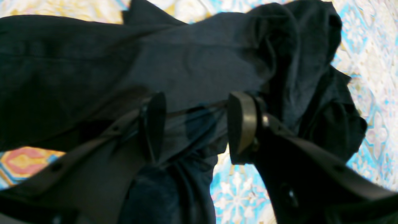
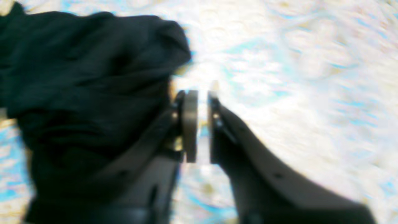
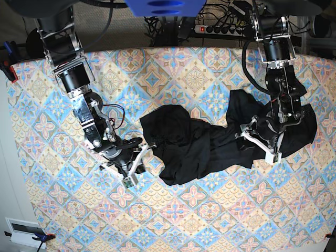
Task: Layout the t-shirt on the table in an organized manner, then fold the t-shirt properly
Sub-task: 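Grasp the shirt with the right gripper, left gripper holding the other part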
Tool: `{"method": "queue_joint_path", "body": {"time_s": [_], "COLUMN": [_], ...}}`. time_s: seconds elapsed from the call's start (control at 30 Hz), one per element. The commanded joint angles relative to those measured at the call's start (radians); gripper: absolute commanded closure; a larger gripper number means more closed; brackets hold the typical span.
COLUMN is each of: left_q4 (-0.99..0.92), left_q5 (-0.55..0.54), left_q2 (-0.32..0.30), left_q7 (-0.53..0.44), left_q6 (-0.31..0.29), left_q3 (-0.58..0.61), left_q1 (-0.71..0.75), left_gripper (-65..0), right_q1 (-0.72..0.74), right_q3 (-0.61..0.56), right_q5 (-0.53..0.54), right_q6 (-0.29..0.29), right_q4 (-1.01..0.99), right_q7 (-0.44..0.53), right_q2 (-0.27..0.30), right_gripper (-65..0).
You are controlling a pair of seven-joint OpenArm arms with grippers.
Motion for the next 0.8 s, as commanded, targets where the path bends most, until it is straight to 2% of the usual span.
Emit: {"method": "queue_joint_path", "body": {"time_s": [0.0, 0.1, 0.23, 0.43, 0.63, 0.77], "left_q4": [0.018, 0.015, 0.015, 0.016, 0.016, 0.016], "left_q5": [-0.013, -0.012, -0.017, -0.018, -0.02, -0.02], "left_q2": [-0.011, -0.011, -0.012, -0.012, -0.012, -0.011], "left_q7": [-0.015, -0.015, -0.015, -0.018, -0.019, -0.019], "left_q6": [-0.001, -0.001, -0.001, -0.001, -0.001, -0.001], "left_q3": [-0.003, -0.003, -0.004, -0.004, -0.004, -0.004], "left_q1": [-0.021, -0.021, -0.02, -0.006, 0.006, 0.008], "left_gripper": [-31.2, -31.2, -31.2, -31.2, -31.2, -31.2], "right_q1": [0.029, 0.031, 0.032, 0.056, 0.056, 0.056], "right_q3": [-0.013, -0.038, -0.058, -0.107, -0.135, -0.144], "right_q5": [0.005, 0.003, 0.003, 0.0, -0.12, -0.15], "right_q6": [0.011, 0.01, 0.01, 0.01, 0.01, 0.01], "right_q4": [0.014, 0.011, -0.038, -0.081, -0.135, -0.161], "right_q7": [0.013, -0.027, -0.03, -0.025, -0.022, 0.019], "right_q2": [-0.014, -0.09, -0.141, -0.215, -0.222, -0.222], "right_gripper": [-11.3, -22.6, -28.3, -29.6, -29.8, -29.8]}}
